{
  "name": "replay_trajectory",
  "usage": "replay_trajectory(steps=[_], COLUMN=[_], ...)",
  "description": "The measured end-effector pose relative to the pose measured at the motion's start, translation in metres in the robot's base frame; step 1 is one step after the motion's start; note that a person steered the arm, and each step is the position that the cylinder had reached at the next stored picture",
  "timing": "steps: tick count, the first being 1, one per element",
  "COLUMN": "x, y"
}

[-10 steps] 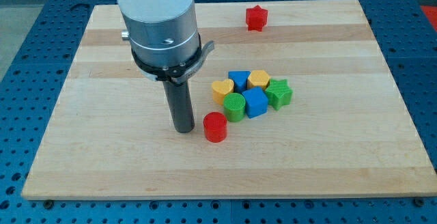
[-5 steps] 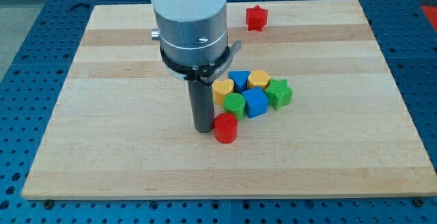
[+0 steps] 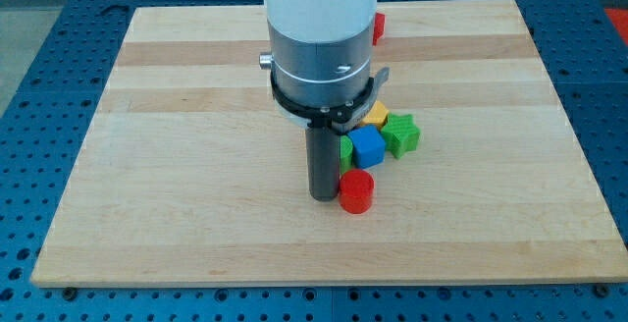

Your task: Push red circle towards green star

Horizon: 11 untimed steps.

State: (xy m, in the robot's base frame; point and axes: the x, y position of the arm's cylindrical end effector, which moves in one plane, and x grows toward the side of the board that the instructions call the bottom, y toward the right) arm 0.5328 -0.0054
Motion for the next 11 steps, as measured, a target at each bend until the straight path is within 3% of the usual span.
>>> replay_trajectory(steps=[2, 4, 8, 11], x=[0.02, 0.012, 0.015, 0.044], y=[0.014, 0.026, 0.139, 0.125])
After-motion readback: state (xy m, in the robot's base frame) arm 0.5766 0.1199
